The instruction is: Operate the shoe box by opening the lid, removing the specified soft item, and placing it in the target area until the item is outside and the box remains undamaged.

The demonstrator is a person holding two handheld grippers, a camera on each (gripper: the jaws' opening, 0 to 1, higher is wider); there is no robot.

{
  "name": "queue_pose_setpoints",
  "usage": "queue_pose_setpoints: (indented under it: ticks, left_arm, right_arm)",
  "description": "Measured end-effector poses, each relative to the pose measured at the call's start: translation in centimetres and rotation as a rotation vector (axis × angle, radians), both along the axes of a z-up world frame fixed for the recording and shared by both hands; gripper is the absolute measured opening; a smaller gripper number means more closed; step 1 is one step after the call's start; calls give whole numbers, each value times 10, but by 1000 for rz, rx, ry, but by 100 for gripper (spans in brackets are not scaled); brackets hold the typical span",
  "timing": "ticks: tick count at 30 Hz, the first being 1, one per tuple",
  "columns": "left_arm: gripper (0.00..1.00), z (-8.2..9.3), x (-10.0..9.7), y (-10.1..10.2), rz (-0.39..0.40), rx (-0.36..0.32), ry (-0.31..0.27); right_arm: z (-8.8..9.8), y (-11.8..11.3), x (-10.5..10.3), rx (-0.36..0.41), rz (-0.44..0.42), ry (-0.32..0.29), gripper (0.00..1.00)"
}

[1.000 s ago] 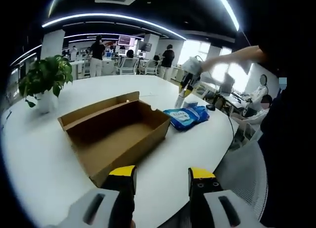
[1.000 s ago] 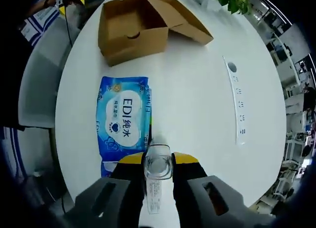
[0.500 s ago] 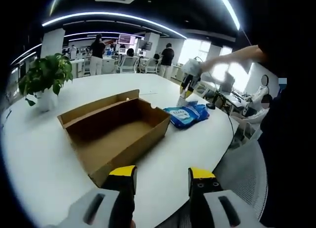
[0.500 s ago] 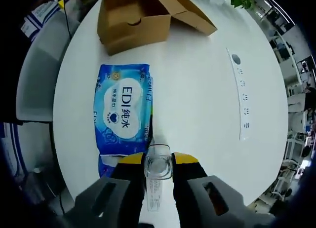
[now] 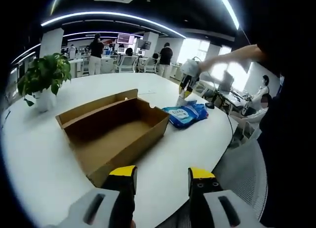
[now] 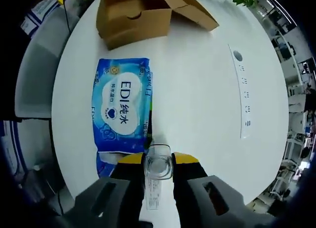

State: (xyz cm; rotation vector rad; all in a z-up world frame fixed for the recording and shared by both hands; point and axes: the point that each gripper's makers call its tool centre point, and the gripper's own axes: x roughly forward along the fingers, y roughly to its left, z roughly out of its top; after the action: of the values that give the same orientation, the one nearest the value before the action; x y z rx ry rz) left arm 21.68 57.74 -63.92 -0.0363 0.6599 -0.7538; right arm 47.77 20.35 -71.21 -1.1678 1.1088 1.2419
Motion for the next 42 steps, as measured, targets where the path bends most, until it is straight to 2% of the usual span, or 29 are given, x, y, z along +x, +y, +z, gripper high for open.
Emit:
queue_pose_setpoints:
  ticks: [42]
  left_arm:
    - [40, -1, -4, 0, -4, -9, 9]
  right_arm:
    - [-3, -4, 5, -18, -6, 3, 21]
